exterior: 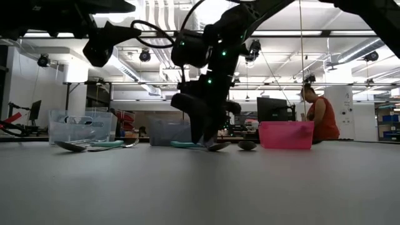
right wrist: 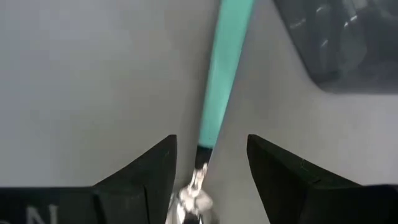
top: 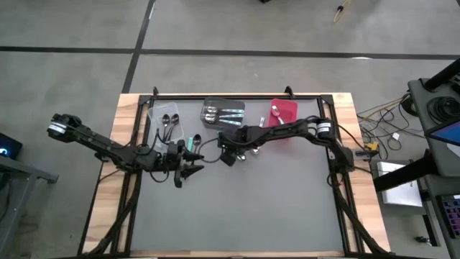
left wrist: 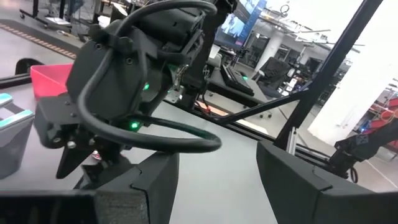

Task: Sort silverware by color (type)
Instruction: Put the right green spoon into the red bin

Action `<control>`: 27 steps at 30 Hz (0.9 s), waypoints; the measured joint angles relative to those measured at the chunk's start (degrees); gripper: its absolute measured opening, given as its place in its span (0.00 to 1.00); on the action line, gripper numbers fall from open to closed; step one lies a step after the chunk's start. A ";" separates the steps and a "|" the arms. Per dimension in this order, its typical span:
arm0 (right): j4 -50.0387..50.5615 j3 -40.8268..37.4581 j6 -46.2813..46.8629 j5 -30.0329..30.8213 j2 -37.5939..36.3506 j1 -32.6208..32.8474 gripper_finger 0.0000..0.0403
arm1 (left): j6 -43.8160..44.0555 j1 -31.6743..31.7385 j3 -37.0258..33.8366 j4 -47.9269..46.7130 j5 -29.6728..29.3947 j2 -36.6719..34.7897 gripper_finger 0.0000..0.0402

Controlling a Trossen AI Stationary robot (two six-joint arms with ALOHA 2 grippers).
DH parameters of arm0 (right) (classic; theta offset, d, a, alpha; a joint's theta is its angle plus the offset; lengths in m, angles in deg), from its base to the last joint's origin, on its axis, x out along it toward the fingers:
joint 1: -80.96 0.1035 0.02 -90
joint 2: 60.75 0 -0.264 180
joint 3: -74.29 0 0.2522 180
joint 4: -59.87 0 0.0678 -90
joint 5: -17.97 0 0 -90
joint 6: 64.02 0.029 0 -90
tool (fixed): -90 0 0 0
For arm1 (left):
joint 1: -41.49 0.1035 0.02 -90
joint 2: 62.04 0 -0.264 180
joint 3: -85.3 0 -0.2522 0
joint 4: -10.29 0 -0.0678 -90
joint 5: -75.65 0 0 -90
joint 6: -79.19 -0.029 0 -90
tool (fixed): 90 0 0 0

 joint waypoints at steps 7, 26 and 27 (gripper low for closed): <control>-1.62 0.07 0.13 0.35 2.29 -0.25 0.44 | -2.29 0.00 0.00 0.11 0.04 -0.02 0.49; 3.48 0.22 -7.70 -7.38 2.34 4.57 0.09 | -2.49 0.00 0.00 -2.01 0.17 -0.02 0.49; 4.14 0.22 -9.81 -8.48 2.29 5.21 0.09 | -2.51 0.00 0.00 -3.26 0.22 -0.02 0.49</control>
